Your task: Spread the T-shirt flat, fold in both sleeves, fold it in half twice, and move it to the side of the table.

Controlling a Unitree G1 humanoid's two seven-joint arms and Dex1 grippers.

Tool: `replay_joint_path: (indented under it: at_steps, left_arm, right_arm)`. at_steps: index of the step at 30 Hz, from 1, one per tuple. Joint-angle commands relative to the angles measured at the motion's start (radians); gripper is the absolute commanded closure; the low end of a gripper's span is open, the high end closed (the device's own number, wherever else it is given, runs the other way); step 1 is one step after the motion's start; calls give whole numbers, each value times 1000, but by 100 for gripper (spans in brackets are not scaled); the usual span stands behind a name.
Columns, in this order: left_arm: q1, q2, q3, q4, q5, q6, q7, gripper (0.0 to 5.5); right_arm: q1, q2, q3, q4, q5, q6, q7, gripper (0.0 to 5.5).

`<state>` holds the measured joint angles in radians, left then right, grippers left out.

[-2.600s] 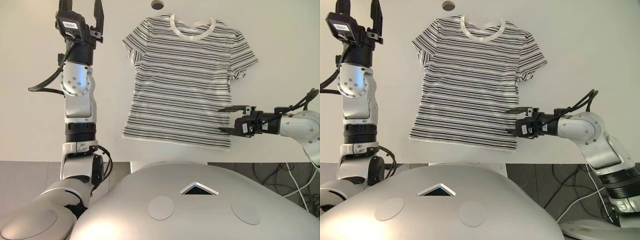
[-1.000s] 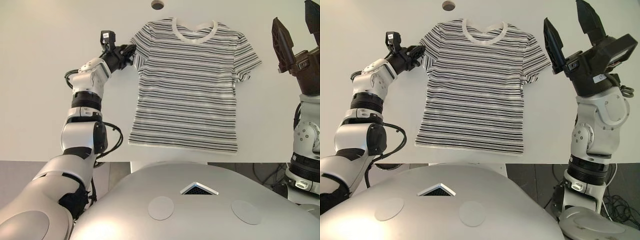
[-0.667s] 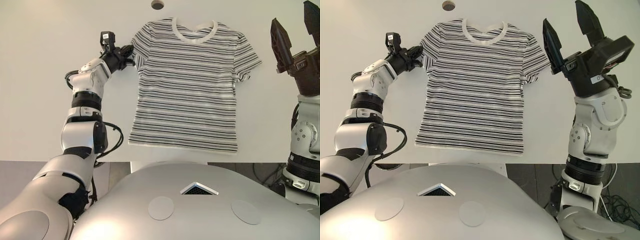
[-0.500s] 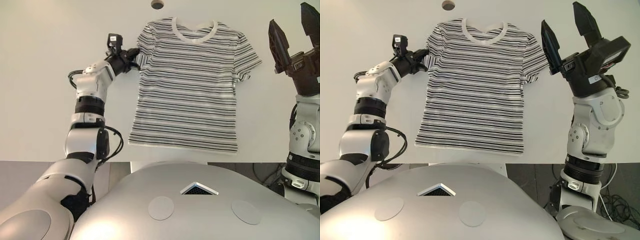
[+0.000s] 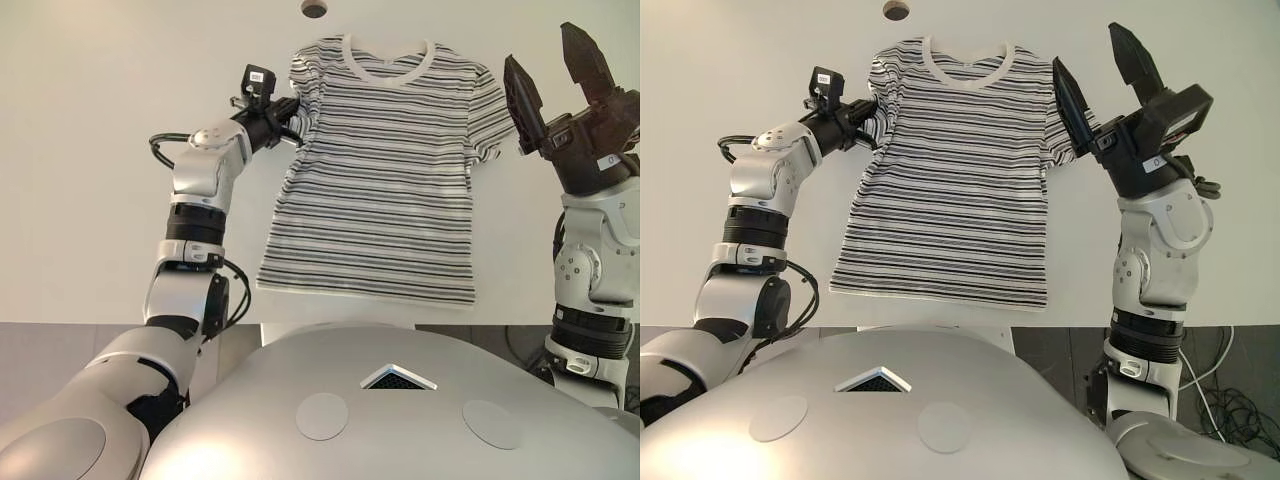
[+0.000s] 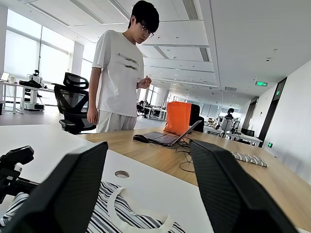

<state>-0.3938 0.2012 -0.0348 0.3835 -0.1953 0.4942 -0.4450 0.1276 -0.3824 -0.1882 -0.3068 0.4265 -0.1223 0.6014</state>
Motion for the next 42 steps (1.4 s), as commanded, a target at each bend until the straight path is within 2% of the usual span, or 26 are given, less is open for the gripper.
replay_joint_path:
  at_steps: [1,8,20,33,36,42]
  left_arm:
    - [5,7,-3,-58,17,-1,18,548]
    - [9,7,-10,-132,40,-13,48,548]
    - [14,-31,-126,-195,125,-42,69,548]
    - [-6,-75,-163,-259,129,59,67,548]
    - [-5,-85,-170,-256,123,74,55,476]
    - [-4,-117,-167,-260,100,100,47,371]
  right_arm:
    - [0,11,16,12,-20,-8,-5,239]
    - [-4,20,30,29,-34,-20,-7,239]
    - [-16,30,54,70,-61,-38,-2,239]
    - [-11,48,82,95,-91,-57,-10,239]
    - [-11,51,85,108,-93,-64,-10,239]
    - [-12,51,74,140,-95,-67,-22,239]
